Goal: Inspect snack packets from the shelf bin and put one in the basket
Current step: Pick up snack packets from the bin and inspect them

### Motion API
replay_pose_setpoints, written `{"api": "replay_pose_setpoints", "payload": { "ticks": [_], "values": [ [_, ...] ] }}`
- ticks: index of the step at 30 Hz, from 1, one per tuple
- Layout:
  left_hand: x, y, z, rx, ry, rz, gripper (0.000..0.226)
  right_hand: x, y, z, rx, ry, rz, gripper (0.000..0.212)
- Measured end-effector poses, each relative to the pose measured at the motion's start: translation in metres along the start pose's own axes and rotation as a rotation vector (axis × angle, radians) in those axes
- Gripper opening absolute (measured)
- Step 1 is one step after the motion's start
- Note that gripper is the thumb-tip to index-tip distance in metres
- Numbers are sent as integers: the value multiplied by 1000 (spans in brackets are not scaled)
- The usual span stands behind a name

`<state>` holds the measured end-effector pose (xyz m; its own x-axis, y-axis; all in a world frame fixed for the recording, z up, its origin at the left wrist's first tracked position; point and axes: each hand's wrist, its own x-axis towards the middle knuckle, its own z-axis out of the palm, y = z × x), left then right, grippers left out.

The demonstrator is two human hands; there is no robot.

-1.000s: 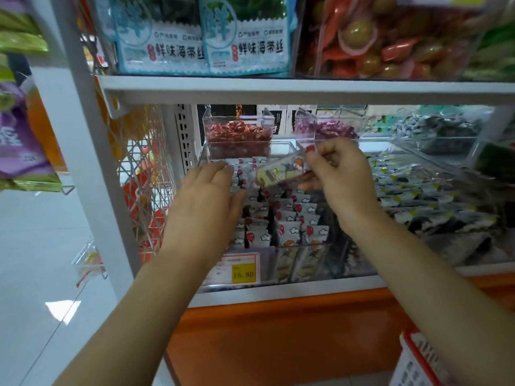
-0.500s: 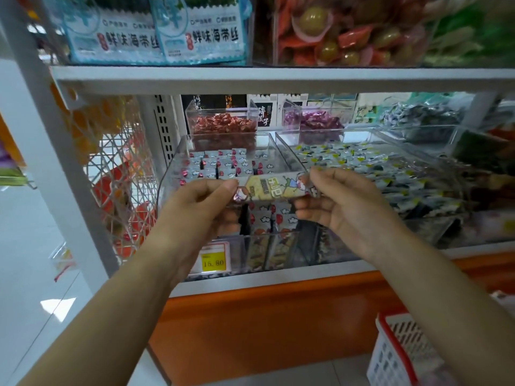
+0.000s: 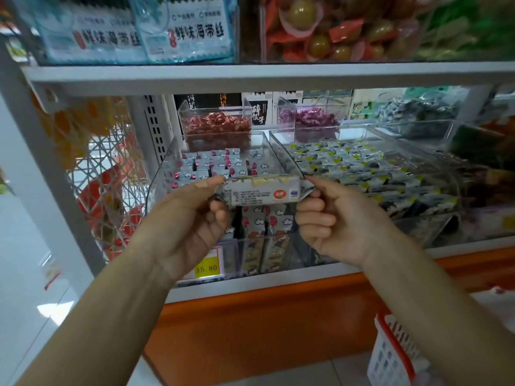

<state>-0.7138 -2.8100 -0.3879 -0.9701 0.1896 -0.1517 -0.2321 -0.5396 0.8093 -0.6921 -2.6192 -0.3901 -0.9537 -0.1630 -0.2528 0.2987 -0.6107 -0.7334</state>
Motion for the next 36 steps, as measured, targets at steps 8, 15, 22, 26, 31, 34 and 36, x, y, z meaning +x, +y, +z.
{"api": "replay_pose_setpoints", "payload": {
  "ticks": [8,15,22,26,31,34,36],
  "values": [
    [-7,1,-5,290,-106,163,16,3,3,1,117,24,-1,34],
    [-5,3,-10,375,-51,276,23,6,11,6,-209,161,-240,24],
    [-6,-1,-8,558,120,440,31,3,15,9,-235,35,-353,13],
    [-7,0,-7,639,170,463,32,-1,13,9,-337,-77,-387,33],
    [-9,2,-9,633,173,457,31,-2,12,5,-418,-42,-440,26],
    [-9,3,-8,606,147,461,31,-2,11,4,-430,-24,-436,24],
    [-9,3,-8,587,132,462,31,-3,10,3,-399,-28,-414,20]
  ]
}}
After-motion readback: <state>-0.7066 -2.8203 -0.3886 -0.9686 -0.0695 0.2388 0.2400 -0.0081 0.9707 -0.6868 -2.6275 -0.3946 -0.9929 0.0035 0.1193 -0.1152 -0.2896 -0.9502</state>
